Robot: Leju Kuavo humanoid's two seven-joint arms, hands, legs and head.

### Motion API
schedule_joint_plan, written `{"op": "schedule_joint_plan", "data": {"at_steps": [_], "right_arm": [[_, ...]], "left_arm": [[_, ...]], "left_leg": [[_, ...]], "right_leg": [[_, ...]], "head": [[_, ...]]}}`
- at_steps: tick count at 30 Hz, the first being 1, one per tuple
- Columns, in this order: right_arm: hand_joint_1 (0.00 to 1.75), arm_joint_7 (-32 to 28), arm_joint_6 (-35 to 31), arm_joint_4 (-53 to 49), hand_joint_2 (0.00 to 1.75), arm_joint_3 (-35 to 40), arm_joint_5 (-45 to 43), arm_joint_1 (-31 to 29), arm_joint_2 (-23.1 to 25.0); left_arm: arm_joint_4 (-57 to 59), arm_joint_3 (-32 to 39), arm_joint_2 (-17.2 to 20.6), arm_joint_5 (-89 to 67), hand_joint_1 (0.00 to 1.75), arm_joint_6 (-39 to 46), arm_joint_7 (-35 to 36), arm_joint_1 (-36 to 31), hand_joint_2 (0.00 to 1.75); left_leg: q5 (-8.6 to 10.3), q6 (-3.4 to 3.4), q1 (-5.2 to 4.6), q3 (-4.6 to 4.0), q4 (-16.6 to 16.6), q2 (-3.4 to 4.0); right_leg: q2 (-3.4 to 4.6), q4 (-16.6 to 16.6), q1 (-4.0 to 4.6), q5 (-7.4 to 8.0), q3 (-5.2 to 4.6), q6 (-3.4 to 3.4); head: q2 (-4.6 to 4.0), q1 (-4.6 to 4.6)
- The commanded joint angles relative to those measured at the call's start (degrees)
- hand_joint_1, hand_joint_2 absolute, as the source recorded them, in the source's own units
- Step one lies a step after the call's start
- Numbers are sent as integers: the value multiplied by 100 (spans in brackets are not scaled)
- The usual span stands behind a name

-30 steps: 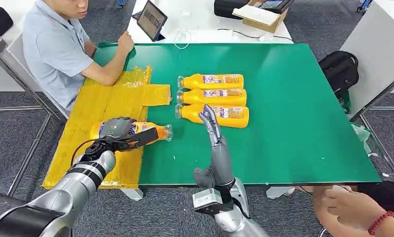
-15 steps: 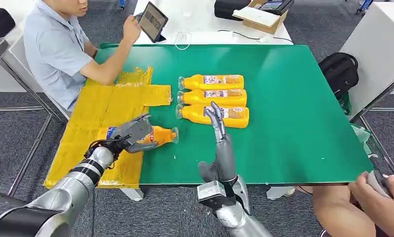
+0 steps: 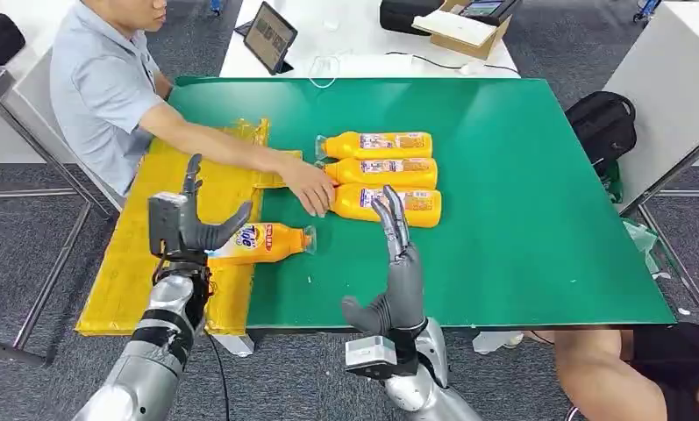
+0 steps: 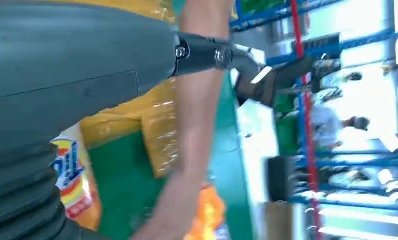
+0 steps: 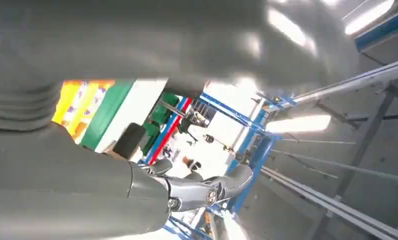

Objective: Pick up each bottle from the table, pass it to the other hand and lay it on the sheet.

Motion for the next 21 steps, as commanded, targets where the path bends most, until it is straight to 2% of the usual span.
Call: {"op": "schedule_joint_plan", "data": {"at_steps": [1, 3, 4, 5, 7, 9, 17, 21], "right_arm": [[0, 1295, 631, 1703, 175, -1117, 1255, -256, -446], [0, 1407, 803, 1937, 175, -1324, 1495, -265, -499], [0, 1563, 1008, 2175, 175, -1353, 1730, -371, -557], [0, 1577, 1108, 2271, 175, -1362, 1748, -420, -563], [0, 1600, 1289, 2497, 175, -1407, 1752, -547, -527], [0, 1602, 1311, 2540, 175, -1413, 1749, -567, -520], [0, 1907, 1283, 3754, 175, -1450, 2058, -1282, -437], [0, 2075, 1370, 3898, 175, -1455, 2125, -1293, -461]], "left_arm": [[-2457, -112, 60, 217, 0, 1729, 63, 1628, 175], [-2806, -251, 62, 96, 0, 1919, 123, 1922, 175], [-3130, -386, 91, -374, 0, 2392, -301, 2138, 175], [-3298, -425, 98, -581, 0, 2602, -391, 2246, 175], [-3616, -477, 111, -755, 0, 2706, -295, 2428, 175], [-3634, -482, 110, -747, 0, 2700, -274, 2444, 175], [-3401, -580, 123, -652, 0, 2724, -296, 2217, 175], [-3445, -666, 151, -680, 0, 2677, -265, 2263, 175]], "left_leg": [[-10, -2, 5, 40, -13, 34], [-11, -2, 5, 40, -10, 17], [-6, -1, 2, 26, -8, 9], [-5, -1, 1, 15, -4, 5], [-8, -2, 2, 7, 2, 5], [-8, -1, -1, 3, 0, 11], [-5, -6, 3, 12, 0, 5], [-1, -3, 0, 7, -2, 0]], "right_leg": [[32, -23, 6, 3, 33, -9], [13, -21, 6, -3, 39, -8], [5, -16, 2, -3, 25, -5], [2, -12, 1, -2, 14, -4], [5, -8, 2, -3, 10, -5], [10, -8, 0, -1, 3, -6], [5, -9, 6, -1, 10, -13], [-1, -7, 1, -1, 6, -6]], "head": [[0, -2], [0, 0], [0, 0], [0, -2], [0, 0], [0, -2], [0, -4], [0, -2]]}}
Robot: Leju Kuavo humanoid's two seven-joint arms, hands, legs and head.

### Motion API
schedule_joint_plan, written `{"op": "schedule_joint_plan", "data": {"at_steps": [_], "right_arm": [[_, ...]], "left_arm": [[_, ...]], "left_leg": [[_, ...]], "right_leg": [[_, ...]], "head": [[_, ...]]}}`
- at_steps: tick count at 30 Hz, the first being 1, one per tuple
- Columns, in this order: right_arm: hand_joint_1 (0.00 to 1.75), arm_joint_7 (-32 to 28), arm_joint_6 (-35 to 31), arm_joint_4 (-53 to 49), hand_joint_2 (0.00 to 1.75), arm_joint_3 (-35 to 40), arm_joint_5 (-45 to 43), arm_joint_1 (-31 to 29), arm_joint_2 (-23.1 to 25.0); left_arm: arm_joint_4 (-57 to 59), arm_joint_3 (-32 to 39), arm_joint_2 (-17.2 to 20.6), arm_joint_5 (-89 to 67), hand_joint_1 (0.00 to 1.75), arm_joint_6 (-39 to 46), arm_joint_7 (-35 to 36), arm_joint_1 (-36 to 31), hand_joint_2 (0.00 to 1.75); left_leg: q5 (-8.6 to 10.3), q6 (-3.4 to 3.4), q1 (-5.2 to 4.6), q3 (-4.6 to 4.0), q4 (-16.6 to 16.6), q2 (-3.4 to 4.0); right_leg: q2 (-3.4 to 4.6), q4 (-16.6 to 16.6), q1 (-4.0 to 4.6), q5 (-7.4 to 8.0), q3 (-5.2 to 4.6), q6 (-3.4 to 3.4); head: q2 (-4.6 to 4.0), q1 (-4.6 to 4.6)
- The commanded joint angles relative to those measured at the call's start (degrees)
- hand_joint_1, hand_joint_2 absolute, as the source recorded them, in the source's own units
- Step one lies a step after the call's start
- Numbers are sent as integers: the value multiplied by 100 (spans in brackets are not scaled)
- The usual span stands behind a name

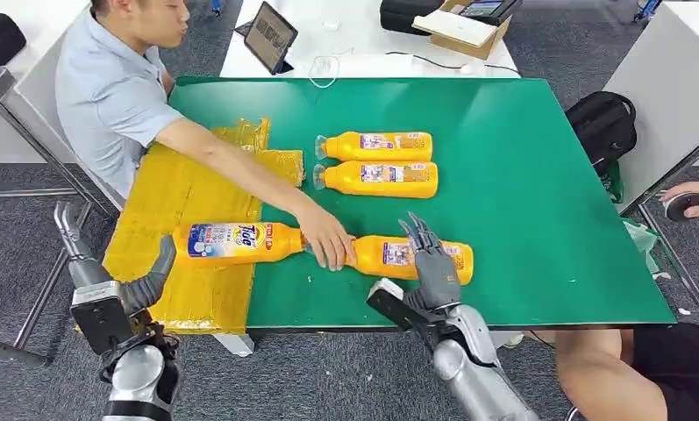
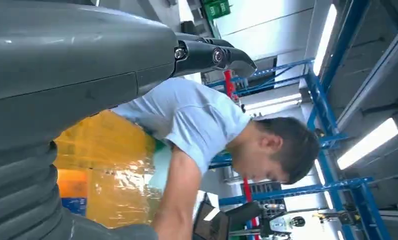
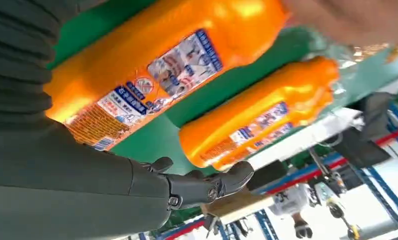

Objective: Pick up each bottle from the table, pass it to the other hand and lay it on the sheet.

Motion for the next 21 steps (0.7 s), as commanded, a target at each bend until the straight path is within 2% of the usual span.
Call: {"op": "schedule_joint_plan", "data": {"at_steps": [1, 4, 9, 14, 21], "right_arm": [[0, 593, -111, 1275, 175, -44, 489, -540, -19], [0, 950, -264, 1212, 175, -69, 862, -440, -89], [0, 960, -219, 1140, 175, -103, 873, -389, -113], [0, 1587, -95, 807, 175, -266, 1555, -144, -313], [0, 1629, -38, 741, 175, -309, 1602, -90, -357]], "left_arm": [[-46, -288, 146, 22, 0, -110, 139, -37, 175], [-151, -370, 144, -48, 0, -199, 284, 56, 175], [-203, -389, 134, -58, 0, -200, 299, 97, 175], [-189, -496, 201, 226, 0, -991, 889, 196, 175], [-180, -502, 198, 233, 0, -1040, 935, 226, 175]], "left_leg": [[-8, -4, 3, 21, -1, 1], [-7, -3, 0, 17, -3, 0], [-8, -3, 0, 10, -3, 0], [-4, -3, -1, 7, -4, -9], [-7, -2, 1, 11, -2, -10]], "right_leg": [[1, -4, 4, -6, 23, -10], [1, -4, 1, -7, 19, -7], [1, -5, 1, -4, 12, -8], [-9, -6, 0, -4, 9, -7], [-9, -6, 2, -6, 15, -8]], "head": [[0, 2], [0, 0], [0, 0], [0, 0], [0, 0]]}}
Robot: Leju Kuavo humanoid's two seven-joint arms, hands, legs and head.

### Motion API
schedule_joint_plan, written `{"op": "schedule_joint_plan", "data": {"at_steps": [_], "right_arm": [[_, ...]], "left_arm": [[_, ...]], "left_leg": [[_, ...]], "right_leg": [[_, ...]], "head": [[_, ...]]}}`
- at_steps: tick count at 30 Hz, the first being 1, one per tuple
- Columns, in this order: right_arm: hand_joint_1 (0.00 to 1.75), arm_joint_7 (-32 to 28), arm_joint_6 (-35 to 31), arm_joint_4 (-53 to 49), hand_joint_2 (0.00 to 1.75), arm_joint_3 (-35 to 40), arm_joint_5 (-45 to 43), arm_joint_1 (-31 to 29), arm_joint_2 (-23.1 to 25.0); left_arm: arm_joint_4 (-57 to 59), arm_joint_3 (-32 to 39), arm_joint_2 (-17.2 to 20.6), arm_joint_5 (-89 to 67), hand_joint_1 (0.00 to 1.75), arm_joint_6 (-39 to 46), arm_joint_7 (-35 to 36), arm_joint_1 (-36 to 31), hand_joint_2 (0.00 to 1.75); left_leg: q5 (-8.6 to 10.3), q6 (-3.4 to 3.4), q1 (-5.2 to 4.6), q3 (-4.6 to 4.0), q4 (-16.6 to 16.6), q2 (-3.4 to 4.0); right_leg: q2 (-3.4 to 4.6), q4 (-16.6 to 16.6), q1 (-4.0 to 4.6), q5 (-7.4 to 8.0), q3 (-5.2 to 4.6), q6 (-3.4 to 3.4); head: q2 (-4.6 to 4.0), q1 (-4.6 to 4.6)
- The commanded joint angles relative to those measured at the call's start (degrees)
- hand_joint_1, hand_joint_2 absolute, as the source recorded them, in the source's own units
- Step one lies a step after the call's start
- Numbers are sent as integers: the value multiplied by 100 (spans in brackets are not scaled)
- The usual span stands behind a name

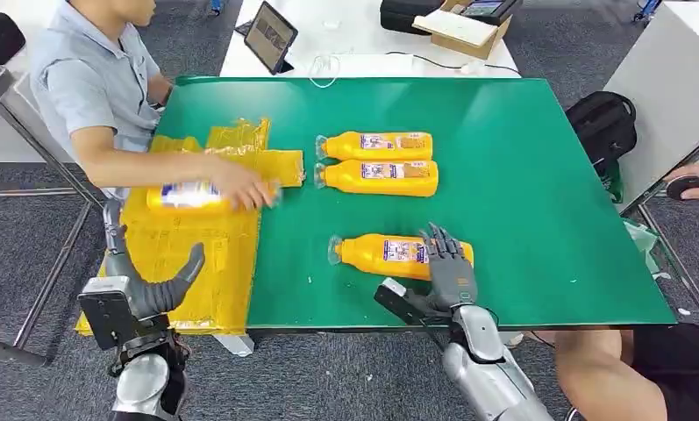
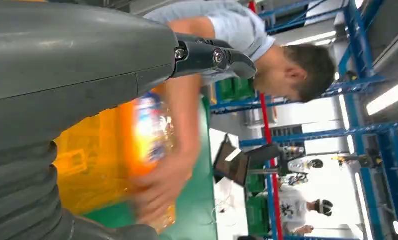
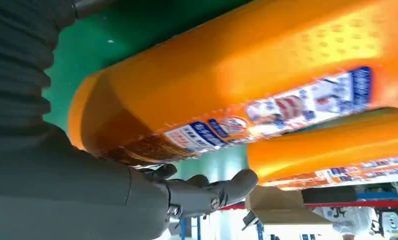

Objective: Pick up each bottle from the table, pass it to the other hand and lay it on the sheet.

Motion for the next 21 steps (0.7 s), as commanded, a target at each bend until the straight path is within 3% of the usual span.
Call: {"op": "schedule_joint_plan", "data": {"at_steps": [1, 13, 21], "right_arm": [[0, 66, 80, 72, 175, -165, 29, 40, -121], [0, 347, 351, -112, 175, -394, 491, 104, -301], [0, -56, 1099, 1815, 175, -490, -84, -1012, 0]], "left_arm": [[104, -139, 157, 36, 0, -43, 61, -42, 175], [55, -219, 159, 17, 0, -292, 196, 21, 175], [572, -307, 189, 119, 0, -411, 265, -405, 175]], "left_leg": [[-7, -5, 3, 22, -2, -8], [-4, -4, 1, 20, -3, -11], [1, -5, 2, 20, -4, 8]], "right_leg": [[-9, -4, 4, -9, 26, -12], [-12, -4, 2, -8, 23, -9], [10, -6, 4, 5, 19, -10]], "head": [[0, 2], [0, 2], [0, 2]]}}
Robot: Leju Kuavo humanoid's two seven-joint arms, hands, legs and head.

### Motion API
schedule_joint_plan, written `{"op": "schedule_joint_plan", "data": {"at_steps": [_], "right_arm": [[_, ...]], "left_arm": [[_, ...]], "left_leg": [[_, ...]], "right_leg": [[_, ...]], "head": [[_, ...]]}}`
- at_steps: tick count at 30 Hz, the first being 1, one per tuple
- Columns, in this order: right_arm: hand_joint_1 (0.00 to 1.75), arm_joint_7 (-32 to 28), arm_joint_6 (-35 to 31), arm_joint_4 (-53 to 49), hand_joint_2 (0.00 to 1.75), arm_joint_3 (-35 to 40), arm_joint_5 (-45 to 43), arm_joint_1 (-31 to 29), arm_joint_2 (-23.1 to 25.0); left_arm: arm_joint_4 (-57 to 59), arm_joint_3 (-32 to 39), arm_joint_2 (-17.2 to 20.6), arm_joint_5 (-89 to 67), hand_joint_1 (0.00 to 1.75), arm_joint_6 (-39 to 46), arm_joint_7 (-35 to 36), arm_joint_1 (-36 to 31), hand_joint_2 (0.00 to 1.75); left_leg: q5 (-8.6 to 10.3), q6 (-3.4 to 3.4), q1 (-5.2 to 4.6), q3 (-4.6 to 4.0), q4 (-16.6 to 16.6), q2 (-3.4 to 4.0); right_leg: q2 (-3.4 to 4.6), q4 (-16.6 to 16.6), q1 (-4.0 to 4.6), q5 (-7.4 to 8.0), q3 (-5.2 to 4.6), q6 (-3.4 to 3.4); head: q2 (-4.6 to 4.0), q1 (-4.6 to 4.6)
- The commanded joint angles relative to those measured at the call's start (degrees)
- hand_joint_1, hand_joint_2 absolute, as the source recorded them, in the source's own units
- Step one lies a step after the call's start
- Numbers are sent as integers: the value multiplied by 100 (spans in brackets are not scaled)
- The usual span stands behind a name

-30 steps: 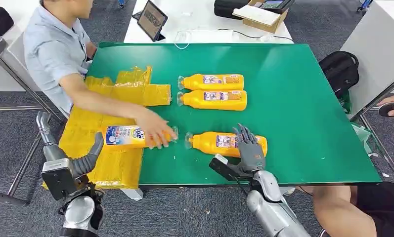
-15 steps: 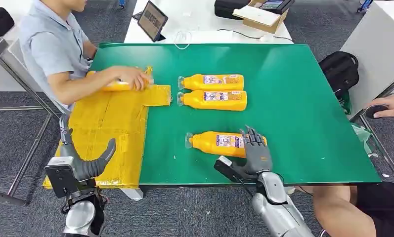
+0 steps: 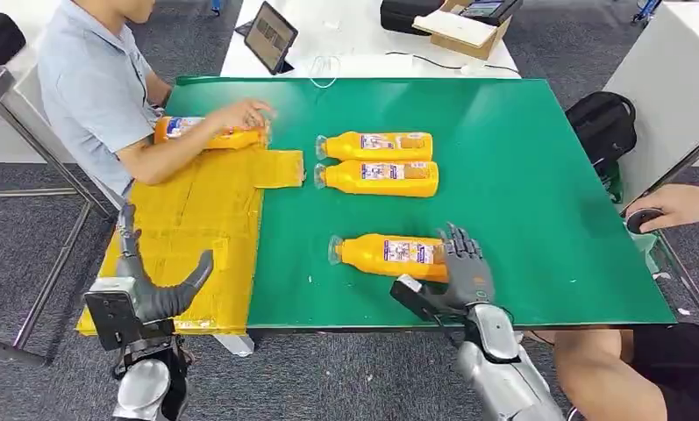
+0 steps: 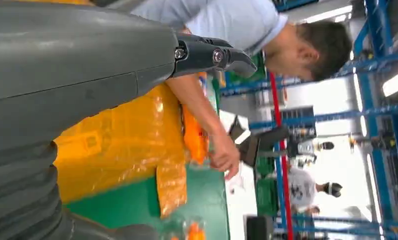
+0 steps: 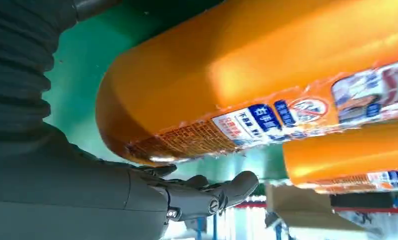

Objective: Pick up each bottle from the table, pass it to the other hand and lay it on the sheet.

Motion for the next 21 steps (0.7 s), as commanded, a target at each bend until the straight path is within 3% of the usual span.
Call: {"op": "schedule_joint_plan", "data": {"at_steps": [1, 4, 5, 10, 12, 13, 14, 18, 20, 21], "right_arm": [[0, -237, 510, 2022, 175, -179, -285, -1073, 229], [0, -324, 763, 2470, 175, -31, -300, -1365, 361], [12, -338, 825, 2528, 175, 29, -287, -1429, 391], [12, -338, 825, 2528, 175, 29, -287, -1429, 391], [103, -329, 901, 2578, 175, 76, -282, -1496, 436], [131, -288, 939, 2659, 175, 183, -230, -1593, 465], [131, -471, 1328, 2992, 175, 394, -299, -1989, 573], [141, -666, 1576, 3024, 175, 431, -472, -2004, 673], [154, -732, 1845, 3072, 175, 480, -574, -2025, 695], [171, -797, 1920, 3075, 175, 504, -632, -2026, 685]], "left_arm": [[673, -211, 147, 66, 0, -57, 40, -504, 175], [812, -260, 149, 136, 0, -132, 54, -589, 175], [840, -273, 152, 140, 0, -137, 55, -612, 175], [840, -273, 152, 140, 0, -137, 55, -612, 175], [868, -281, 153, 169, 0, -163, 65, -642, 175], [926, -285, 162, 218, 0, -205, 86, -693, 175], [1372, -272, 144, 347, 0, -256, 37, -1041, 175], [1418, -259, 155, 443, 0, -285, 18, -1044, 175], [1509, -265, 176, 501, 0, -310, 4, -1100, 175], [1540, -266, 176, 527, 0, -315, -16, -1117, 175]], "left_leg": [[2, -8, 4, 22, -4, 6], [5, -6, 5, 40, -7, 9], [6, -7, 5, 47, -9, 8], [6, -7, 5, 47, -9, 8], [2, -4, 4, 48, -5, 13], [3, -6, 5, 50, -7, 13], [3, -6, 6, 57, -6, 16], [7, -9, 8, 76, -7, 35], [5, -10, 10, 78, -7, 39], [5, -7, 8, 83, -10, 38]], "right_leg": [[7, -4, 5, 4, 20, -14], [4, -8, 6, 7, 30, -12], [3, -10, 5, 6, 38, -13], [3, -10, 5, 6, 38, -13], [7, -6, 5, 5, 39, -8], [7, -8, 6, 6, 41, -10], [9, -6, 7, 7, 46, -12], [12, -6, 9, 18, 59, -30], [18, -6, 12, 16, 60, -32], [16, -7, 9, 14, 64, -26]], "head": [[0, 0], [0, 0], [0, 0], [0, 0], [0, 0], [0, 0], [0, 0], [0, 0], [0, 0], [0, 0]]}}
